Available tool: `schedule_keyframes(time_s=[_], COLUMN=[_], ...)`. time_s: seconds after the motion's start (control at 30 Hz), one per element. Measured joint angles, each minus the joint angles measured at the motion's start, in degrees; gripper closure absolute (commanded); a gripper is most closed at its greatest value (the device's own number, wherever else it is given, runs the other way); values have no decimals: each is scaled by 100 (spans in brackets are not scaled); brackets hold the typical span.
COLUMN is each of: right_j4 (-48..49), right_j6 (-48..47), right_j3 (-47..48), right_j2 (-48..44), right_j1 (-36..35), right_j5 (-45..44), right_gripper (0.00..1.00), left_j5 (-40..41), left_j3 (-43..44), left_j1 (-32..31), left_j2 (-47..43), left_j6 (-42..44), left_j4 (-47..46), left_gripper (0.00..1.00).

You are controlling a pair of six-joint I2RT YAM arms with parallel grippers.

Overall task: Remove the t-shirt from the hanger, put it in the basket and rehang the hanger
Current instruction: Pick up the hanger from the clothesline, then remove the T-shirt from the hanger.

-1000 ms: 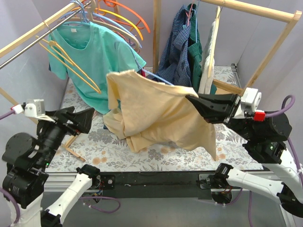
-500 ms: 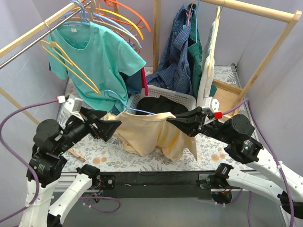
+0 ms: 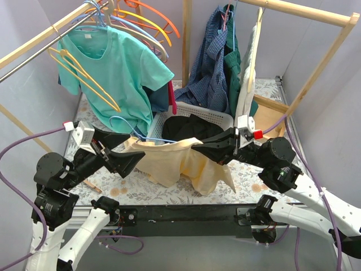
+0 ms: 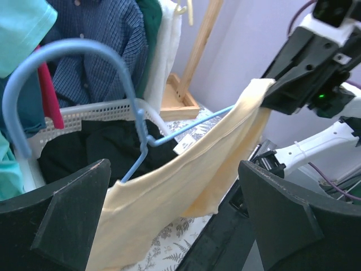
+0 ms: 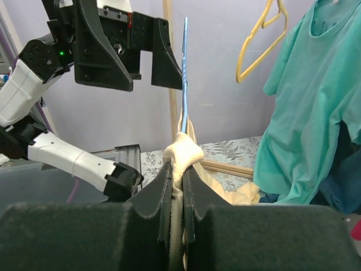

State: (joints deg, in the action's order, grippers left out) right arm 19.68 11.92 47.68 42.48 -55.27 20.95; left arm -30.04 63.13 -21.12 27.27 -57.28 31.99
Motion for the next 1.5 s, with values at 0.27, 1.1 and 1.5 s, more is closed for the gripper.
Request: schedule_keyframes(time_s=[0.27,1.1,1.5], right_j4=[452,922,-953], right_j6=[444,855,28], right_j3=[-348,-428,-437], right_j2=[17,173,-302], right_j1=[0,85,11], right_j5=[225,435,-1005], right_gripper=[99,98,29], left_j5=[-221,-1248,-1567], left_j3=[-214,-549,-315], left_j1=[0,2,-22], left_j2=[-39,-166,-76], left_j6=[48,315,811], left_j4=[-160,-378,350], left_gripper=[13,100,100])
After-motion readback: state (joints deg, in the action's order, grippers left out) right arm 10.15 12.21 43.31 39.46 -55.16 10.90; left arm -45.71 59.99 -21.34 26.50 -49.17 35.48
